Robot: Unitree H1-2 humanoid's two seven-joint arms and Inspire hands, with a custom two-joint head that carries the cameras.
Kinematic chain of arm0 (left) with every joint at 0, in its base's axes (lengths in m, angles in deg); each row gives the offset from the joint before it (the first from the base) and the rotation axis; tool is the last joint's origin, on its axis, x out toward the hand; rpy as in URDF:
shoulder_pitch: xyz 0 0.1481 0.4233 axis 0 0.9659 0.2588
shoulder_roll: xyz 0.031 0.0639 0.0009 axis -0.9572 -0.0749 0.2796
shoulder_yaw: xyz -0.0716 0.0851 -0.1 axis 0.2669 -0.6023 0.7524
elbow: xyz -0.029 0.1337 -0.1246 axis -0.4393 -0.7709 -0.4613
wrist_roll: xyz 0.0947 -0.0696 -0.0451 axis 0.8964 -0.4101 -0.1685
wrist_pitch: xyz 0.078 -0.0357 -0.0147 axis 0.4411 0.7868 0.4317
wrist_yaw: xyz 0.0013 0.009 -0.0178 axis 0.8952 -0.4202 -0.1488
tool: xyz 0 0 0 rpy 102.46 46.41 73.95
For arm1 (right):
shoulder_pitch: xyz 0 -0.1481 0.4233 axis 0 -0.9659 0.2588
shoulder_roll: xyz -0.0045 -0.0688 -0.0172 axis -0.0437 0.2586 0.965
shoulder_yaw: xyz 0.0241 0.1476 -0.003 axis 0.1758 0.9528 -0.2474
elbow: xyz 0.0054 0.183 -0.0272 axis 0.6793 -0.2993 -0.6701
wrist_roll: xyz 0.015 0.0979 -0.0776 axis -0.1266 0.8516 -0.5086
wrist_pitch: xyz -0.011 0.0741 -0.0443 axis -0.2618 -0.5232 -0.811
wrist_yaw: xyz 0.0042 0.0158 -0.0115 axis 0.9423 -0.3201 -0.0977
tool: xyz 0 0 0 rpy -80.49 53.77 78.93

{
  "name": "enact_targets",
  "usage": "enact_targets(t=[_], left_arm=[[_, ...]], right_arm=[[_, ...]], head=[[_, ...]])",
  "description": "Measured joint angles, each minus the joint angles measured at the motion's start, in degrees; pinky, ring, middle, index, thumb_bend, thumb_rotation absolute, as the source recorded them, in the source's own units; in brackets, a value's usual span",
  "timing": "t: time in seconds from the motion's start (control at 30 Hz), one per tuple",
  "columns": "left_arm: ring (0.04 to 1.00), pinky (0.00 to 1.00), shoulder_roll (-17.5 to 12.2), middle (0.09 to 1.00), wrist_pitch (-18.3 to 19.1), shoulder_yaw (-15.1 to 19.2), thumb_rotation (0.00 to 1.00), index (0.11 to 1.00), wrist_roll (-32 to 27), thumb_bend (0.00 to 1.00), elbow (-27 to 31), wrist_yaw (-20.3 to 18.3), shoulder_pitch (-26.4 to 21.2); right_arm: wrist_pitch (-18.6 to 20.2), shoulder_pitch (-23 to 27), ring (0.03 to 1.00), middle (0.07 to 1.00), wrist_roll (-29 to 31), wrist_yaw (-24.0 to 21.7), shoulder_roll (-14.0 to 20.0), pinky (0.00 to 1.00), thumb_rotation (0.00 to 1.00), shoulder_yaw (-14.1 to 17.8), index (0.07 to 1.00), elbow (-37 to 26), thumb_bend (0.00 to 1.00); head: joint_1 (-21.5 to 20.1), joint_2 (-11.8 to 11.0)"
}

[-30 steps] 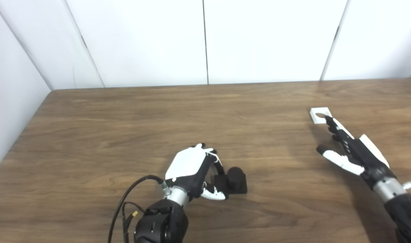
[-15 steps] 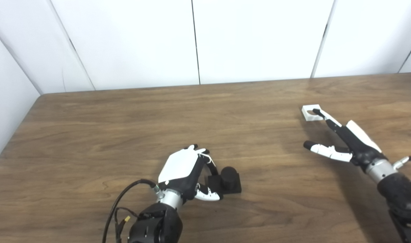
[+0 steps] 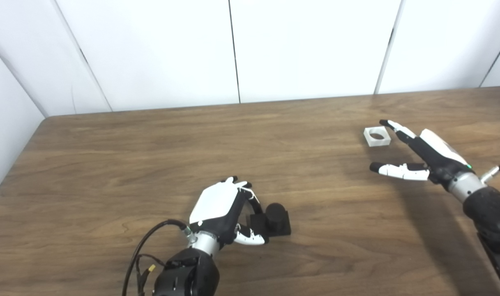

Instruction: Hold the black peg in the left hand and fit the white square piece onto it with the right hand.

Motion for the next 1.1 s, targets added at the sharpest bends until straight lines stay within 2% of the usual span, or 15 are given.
enact_targets(t=[0.13,0.23,0.3,0.47,1.1], left_arm=[[1.0,1.0,0.0,0.913,0.0,0.09,0.05,0.488,-0.01,0.52,0.01,-0.01,0.02],[1.0,1.0,-0.02,0.911,0.0,0.12,0.06,0.488,-0.01,0.52,0.04,-0.01,0.03],[1.0,1.0,-0.01,0.911,0.0,0.15,0.05,0.487,-0.01,0.52,0.04,-0.01,0.04],[1.0,1.0,0.0,0.91,0.0,0.2,0.05,0.488,-0.04,0.52,0.13,-0.01,0.11],[1.0,1.0,-0.03,0.912,0.08,0.33,0.06,0.488,-0.03,0.52,0.27,-0.12,0.24]], right_arm=[[0.04,2.55,1.0,0.984,-1.49,-0.82,1.17,1.0,0.52,-0.89,0.931,1.38,0.74],[0.12,3.73,1.0,0.979,-2.67,-1.15,1.92,1.0,0.48,-1.65,0.913,1.93,0.75],[0.11,4.32,1.0,0.966,-3.14,-1.22,2.16,0.99,0.41,-2.07,0.887,2.78,0.78],[0.1,5.67,1.0,0.964,-4.22,-1.22,2.33,0.98,0.36,-2.86,0.877,4.6,0.8],[-1.45,12.4,1.0,0.969,-7.31,-1.46,3.44,1.0,0.33,-6.66,0.872,12.32,0.79]], head=[[-0.27,-0.09],[-0.36,-0.18],[-0.36,-0.18],[-0.53,-0.09],[-0.97,-0.26]])
